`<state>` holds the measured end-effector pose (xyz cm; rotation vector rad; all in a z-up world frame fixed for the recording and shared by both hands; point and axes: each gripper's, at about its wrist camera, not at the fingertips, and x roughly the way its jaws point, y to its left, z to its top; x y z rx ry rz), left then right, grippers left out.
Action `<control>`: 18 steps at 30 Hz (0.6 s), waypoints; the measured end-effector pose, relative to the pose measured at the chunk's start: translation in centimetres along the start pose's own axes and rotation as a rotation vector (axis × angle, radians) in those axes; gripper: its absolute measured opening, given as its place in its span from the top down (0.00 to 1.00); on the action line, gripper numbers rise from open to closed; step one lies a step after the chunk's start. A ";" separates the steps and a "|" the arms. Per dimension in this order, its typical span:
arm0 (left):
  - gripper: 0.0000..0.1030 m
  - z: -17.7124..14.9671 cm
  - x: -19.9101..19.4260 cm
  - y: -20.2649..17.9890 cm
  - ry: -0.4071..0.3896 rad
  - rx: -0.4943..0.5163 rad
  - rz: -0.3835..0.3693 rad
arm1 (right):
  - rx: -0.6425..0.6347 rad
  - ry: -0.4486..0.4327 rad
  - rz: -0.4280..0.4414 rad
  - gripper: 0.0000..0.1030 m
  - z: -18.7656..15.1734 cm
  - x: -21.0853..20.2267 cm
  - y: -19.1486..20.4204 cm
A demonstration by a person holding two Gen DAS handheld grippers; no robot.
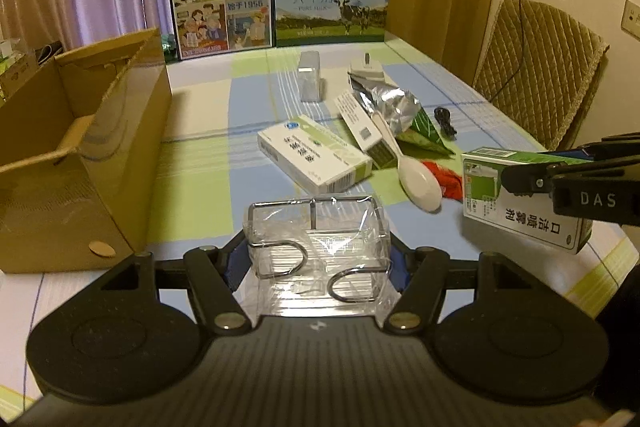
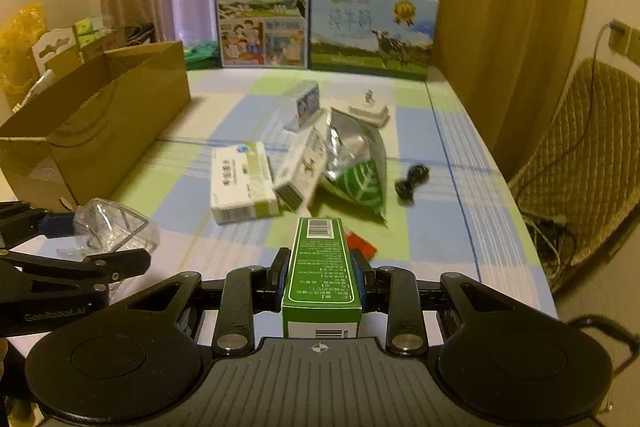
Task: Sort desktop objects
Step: 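Lift and carry the soap dish and green box toward the cardboard box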
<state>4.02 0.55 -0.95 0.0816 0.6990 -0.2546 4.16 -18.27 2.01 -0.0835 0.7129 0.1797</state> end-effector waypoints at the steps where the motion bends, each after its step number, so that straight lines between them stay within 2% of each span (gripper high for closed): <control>1: 0.40 0.3 -0.2 0.2 -0.007 0.000 0.001 | -0.008 -0.008 0.007 0.73 0.4 -0.1 0.4; 8: 0.40 3.9 -2.1 3.4 -0.087 -0.011 0.034 | -0.061 -0.095 0.082 0.73 5.5 0.2 4.1; 12: 0.40 6.4 -3.7 7.0 -0.139 -0.019 0.082 | -0.088 -0.162 0.161 0.73 9.7 0.7 7.5; 18: 0.40 9.4 -5.9 14.2 -0.191 -0.031 0.175 | -0.095 -0.234 0.286 0.73 16.1 2.2 13.4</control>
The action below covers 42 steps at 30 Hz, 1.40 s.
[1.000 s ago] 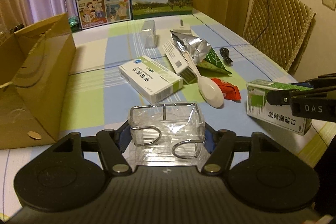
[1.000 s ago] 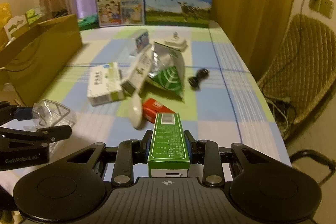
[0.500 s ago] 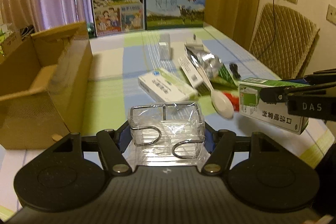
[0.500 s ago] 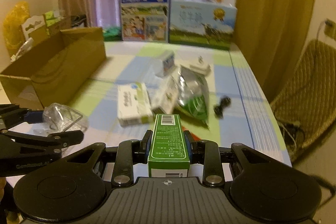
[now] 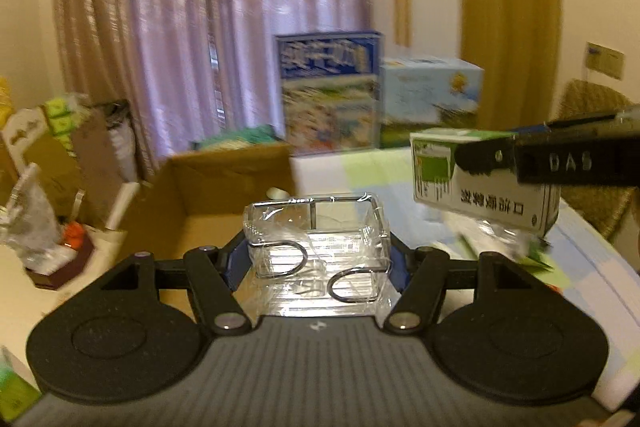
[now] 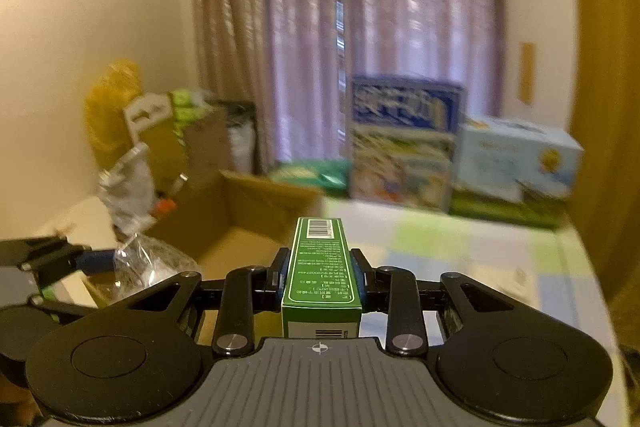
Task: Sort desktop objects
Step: 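Lift and carry the soap dish and green box toward the cardboard box, then open left gripper to drop the soap dish while right gripper releases the green box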
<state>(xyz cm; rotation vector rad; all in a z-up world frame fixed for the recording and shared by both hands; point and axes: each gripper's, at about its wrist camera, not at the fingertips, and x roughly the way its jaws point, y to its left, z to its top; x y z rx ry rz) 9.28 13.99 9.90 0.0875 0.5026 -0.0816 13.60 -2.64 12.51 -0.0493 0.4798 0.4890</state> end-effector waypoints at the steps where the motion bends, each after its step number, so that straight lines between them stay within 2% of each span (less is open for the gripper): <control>1: 0.40 0.5 0.2 1.3 -0.002 0.001 0.018 | 0.000 -0.005 0.019 0.73 0.9 1.0 0.9; 6: 0.40 1.3 2.1 7.6 0.027 -0.014 0.073 | 0.001 0.025 0.099 0.73 3.3 6.6 5.1; 10: 0.40 0.8 4.2 11.0 0.058 -0.015 0.083 | -0.020 0.086 0.112 0.73 3.1 11.2 7.4; 13: 0.40 0.2 5.6 12.3 0.072 -0.005 0.078 | -0.024 0.135 0.105 0.73 2.3 14.0 8.2; 19: 0.39 -1.3 8.4 12.9 0.106 0.010 0.046 | -0.028 0.186 0.084 0.73 0.3 16.8 8.2; 23: 0.30 -2.1 9.6 13.1 0.114 0.004 0.025 | -0.024 0.208 0.079 0.73 -0.8 17.6 8.0; 29: 0.30 -2.8 8.9 13.3 0.096 0.019 0.046 | -0.012 0.226 0.086 0.73 -1.9 18.1 8.0; 34: 0.30 -2.7 7.3 14.0 0.073 -0.011 0.057 | 0.003 0.209 0.129 0.72 -1.9 17.8 8.4; 38: 0.30 -2.3 5.8 14.3 0.054 -0.030 0.061 | 0.019 0.163 0.127 0.57 -0.8 16.2 8.0; 42: 0.30 -2.0 4.0 13.9 0.034 -0.060 0.049 | 0.048 0.111 0.105 0.47 0.0 13.1 6.4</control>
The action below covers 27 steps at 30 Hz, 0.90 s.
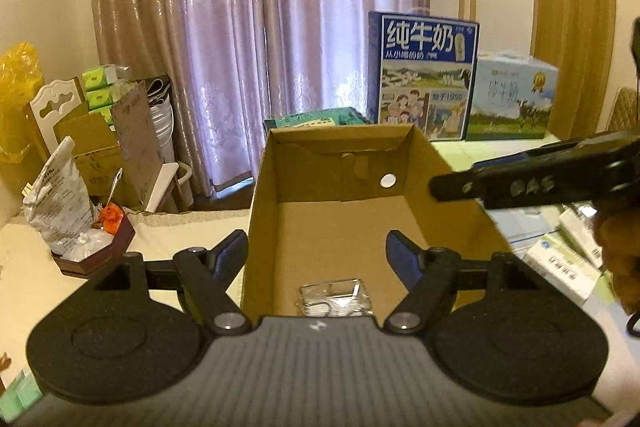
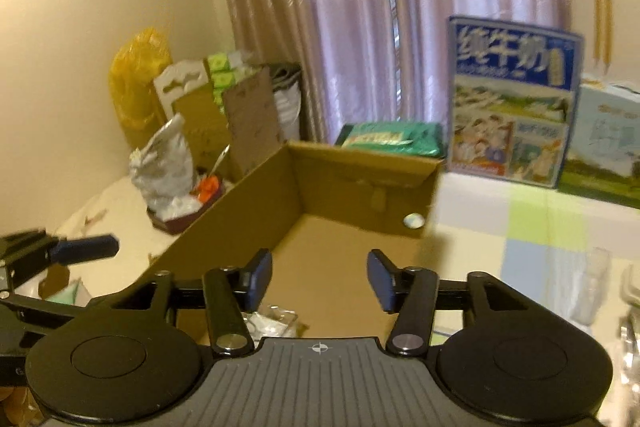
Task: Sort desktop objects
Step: 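Open left gripper to drop the soap dish while right gripper releases the green box, then grasp the red snack packet with right gripper while left gripper moves to the white spoon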
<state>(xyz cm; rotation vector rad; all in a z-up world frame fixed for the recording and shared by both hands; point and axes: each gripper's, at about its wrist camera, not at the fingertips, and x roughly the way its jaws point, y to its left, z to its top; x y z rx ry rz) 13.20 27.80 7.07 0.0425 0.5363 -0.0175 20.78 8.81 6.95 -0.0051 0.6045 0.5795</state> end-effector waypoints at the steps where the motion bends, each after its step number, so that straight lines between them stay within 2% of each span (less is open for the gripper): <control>1: 0.30 0.0 -0.5 -0.2 -0.005 -0.005 -0.001 | 0.009 -0.016 -0.008 0.45 -0.1 -1.0 -0.4; 5: 0.26 -0.3 -2.5 -1.2 -0.024 -0.026 -0.007 | 0.051 -0.064 -0.057 0.32 -1.9 -5.8 -2.7; 9: 0.26 -0.5 -4.5 -2.8 -0.034 -0.030 -0.023 | 0.097 -0.071 -0.141 0.18 -5.5 -10.6 -5.5; 19: 0.19 -2.3 -8.0 -9.7 -0.025 -0.023 -0.148 | 0.207 0.052 -0.343 0.06 -15.3 -18.8 -12.0; 27: 0.10 -4.9 -8.2 -16.4 0.036 0.008 -0.233 | 0.259 0.069 -0.412 0.02 -18.9 -22.9 -14.8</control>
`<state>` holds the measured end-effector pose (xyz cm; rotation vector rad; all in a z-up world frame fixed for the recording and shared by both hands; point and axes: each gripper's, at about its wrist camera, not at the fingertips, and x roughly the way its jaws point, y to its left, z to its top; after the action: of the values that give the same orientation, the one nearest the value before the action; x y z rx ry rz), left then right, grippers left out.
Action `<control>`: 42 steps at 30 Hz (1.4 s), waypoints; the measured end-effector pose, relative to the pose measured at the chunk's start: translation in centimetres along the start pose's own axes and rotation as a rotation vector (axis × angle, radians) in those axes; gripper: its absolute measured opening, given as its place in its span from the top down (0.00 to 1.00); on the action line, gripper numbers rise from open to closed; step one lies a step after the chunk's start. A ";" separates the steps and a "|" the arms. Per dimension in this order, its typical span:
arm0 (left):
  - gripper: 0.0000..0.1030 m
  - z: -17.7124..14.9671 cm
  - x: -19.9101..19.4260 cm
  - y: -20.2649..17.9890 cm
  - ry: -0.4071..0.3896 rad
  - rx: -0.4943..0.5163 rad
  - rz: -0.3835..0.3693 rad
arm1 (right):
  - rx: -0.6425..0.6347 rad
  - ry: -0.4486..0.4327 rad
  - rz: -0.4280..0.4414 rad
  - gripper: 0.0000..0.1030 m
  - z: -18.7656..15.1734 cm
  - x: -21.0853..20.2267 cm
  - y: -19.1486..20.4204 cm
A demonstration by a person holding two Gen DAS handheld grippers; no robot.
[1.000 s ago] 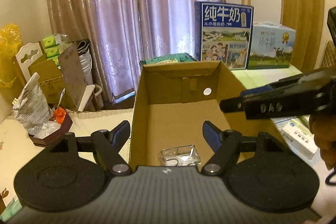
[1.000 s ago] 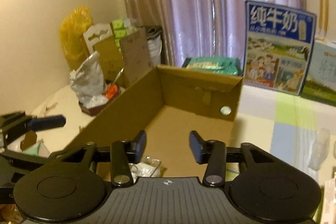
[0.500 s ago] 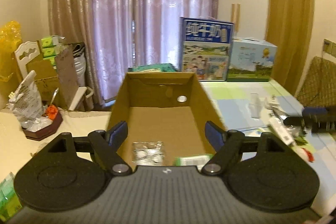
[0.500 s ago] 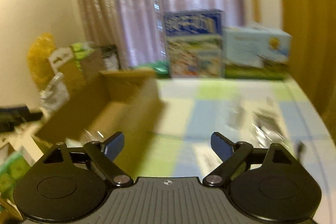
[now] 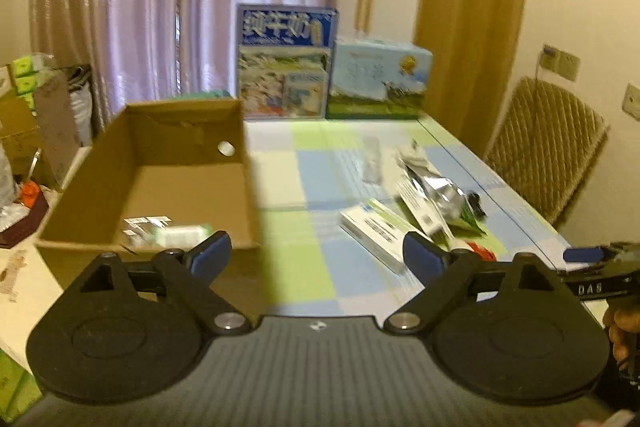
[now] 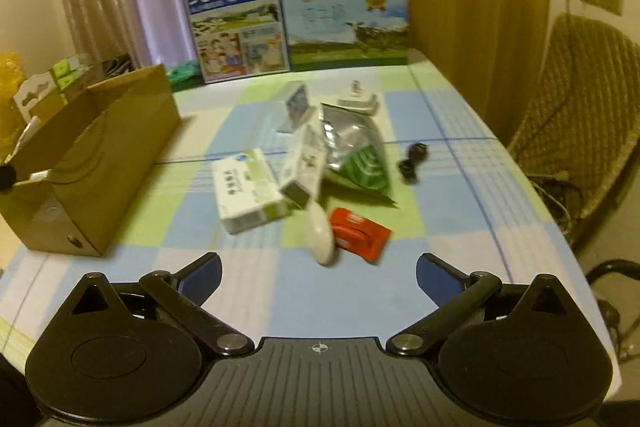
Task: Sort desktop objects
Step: 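Grasp the red snack packet with right gripper while left gripper moves to the white spoon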
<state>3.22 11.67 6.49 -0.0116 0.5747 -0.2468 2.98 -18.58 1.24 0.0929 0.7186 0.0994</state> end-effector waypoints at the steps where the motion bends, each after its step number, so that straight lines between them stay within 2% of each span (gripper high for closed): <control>1: 0.10 -0.4 0.4 -0.7 0.016 -0.003 -0.008 | 0.011 0.000 -0.004 0.02 -0.3 -0.2 -0.6; 6: 0.06 -2.1 1.6 -2.7 0.075 -0.023 -0.033 | 0.043 -0.001 -0.018 0.02 -0.5 0.0 -2.2; 13: 0.05 -3.0 3.7 -5.2 0.131 0.024 -0.045 | 0.028 -0.001 -0.040 0.02 -1.0 0.7 -4.0; 22: 0.05 -2.9 7.1 -7.6 0.177 0.027 -0.114 | -0.138 0.021 -0.004 0.03 -1.6 3.4 -6.1; 23: 0.05 -2.9 7.6 -8.0 0.182 0.028 -0.122 | -0.160 0.025 0.007 0.04 -1.6 3.8 -6.3; 24: 0.05 -3.0 8.0 -8.3 0.188 0.031 -0.128 | -0.184 0.031 0.026 0.12 -1.6 4.3 -6.5; 27: 0.06 -3.1 9.5 -9.4 0.207 0.050 -0.138 | -0.249 0.058 0.068 0.26 -1.3 5.7 -6.9; 30: 0.14 -3.2 11.1 -10.6 0.236 0.078 -0.148 | -0.322 0.064 0.110 0.29 -0.8 7.0 -7.0; 34: 0.17 -3.1 13.1 -11.8 0.248 0.109 -0.153 | -0.421 0.073 0.183 0.32 -0.2 8.6 -6.9; 36: 0.23 -2.9 14.2 -12.3 0.252 0.109 -0.159 | -0.472 0.073 0.213 0.38 0.0 9.5 -6.8; 39: 0.24 -2.7 15.3 -12.8 0.258 0.116 -0.162 | -0.543 0.078 0.244 0.44 0.3 10.8 -6.8; 42: 0.25 -2.6 16.1 -13.1 0.262 0.123 -0.163 | -0.580 0.087 0.269 0.46 0.7 12.3 -6.8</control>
<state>11.86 -4.67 -3.29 0.0941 0.8195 -0.4466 13.03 -23.80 -7.04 -0.3731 0.7366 0.5663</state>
